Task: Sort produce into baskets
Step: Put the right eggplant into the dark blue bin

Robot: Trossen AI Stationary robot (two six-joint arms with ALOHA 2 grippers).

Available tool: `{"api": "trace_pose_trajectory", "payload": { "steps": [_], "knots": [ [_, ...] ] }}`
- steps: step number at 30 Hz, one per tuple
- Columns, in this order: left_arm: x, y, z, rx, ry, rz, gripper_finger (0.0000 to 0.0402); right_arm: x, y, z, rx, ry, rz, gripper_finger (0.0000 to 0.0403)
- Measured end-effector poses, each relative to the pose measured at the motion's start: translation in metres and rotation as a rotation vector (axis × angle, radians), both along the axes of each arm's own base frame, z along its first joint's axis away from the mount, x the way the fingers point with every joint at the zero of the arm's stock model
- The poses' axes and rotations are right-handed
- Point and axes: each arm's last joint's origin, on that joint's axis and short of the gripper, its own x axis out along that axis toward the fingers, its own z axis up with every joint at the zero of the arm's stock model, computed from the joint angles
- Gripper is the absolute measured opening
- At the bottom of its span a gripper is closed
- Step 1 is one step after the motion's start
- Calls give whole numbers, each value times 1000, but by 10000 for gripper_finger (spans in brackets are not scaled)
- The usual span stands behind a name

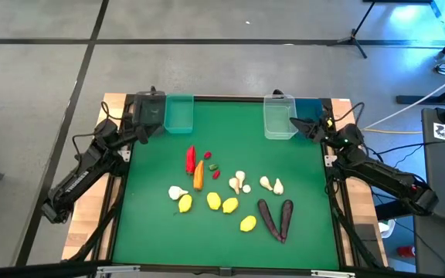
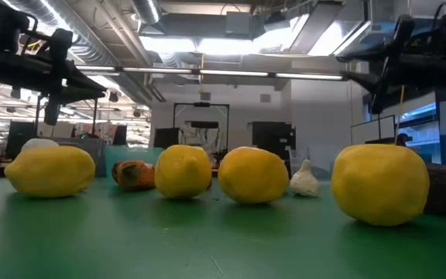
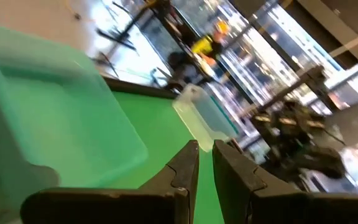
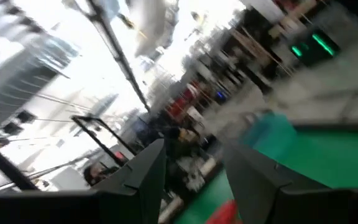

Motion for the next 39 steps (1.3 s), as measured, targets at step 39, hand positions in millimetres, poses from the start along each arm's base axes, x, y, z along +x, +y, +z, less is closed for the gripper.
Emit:
{"api": "trace_pose_trajectory", "payload": {
  "steps": [39],
  "knots": [
    [59, 16, 200, 181, 105, -448, 45, -14, 21, 148, -12, 825, 110, 163]
  ]
}}
